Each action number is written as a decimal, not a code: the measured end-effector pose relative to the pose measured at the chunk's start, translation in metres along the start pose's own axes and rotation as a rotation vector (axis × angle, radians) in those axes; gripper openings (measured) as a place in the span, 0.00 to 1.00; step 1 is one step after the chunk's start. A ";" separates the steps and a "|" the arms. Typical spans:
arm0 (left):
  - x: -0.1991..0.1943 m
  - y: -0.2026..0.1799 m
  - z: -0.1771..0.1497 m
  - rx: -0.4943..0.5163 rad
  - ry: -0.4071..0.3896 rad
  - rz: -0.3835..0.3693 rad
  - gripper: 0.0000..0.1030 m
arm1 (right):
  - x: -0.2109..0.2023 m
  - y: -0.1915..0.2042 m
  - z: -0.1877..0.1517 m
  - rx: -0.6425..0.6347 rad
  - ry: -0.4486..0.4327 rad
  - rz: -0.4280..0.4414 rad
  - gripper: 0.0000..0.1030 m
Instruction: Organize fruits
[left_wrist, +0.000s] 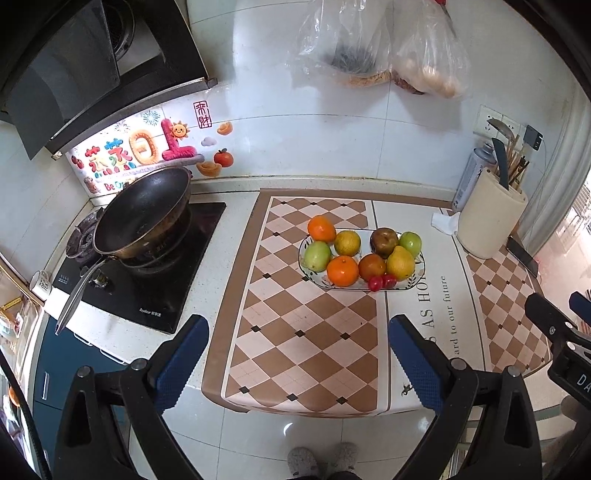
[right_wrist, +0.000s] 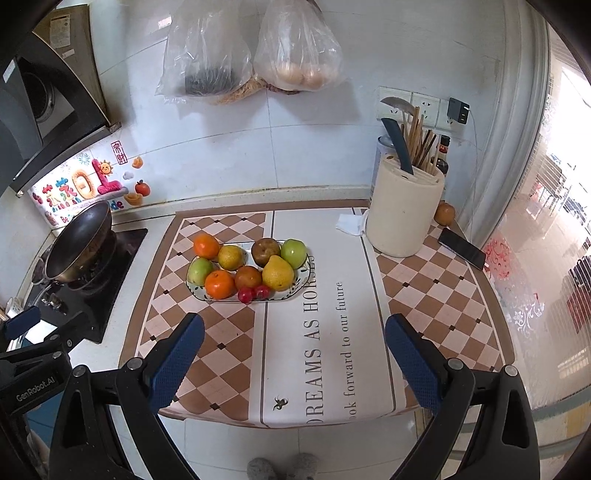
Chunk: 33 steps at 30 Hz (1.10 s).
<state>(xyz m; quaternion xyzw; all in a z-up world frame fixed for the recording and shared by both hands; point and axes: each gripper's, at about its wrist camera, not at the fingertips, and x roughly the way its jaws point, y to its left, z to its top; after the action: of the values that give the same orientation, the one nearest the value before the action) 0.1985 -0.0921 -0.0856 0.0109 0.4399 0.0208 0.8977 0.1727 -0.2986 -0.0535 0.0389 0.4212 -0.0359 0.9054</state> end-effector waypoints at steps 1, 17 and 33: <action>0.000 0.000 0.000 0.000 0.000 -0.001 0.97 | 0.000 0.000 0.000 0.000 0.000 -0.001 0.97; 0.001 -0.004 0.006 0.014 -0.003 -0.015 0.97 | 0.002 0.003 0.002 -0.005 0.001 -0.001 0.97; -0.004 -0.005 0.008 0.012 -0.011 -0.024 0.97 | 0.003 0.003 0.003 -0.009 -0.001 0.009 0.97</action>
<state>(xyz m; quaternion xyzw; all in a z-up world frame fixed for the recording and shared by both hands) 0.2024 -0.0972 -0.0781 0.0111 0.4353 0.0075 0.9002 0.1767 -0.2962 -0.0538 0.0366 0.4209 -0.0298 0.9059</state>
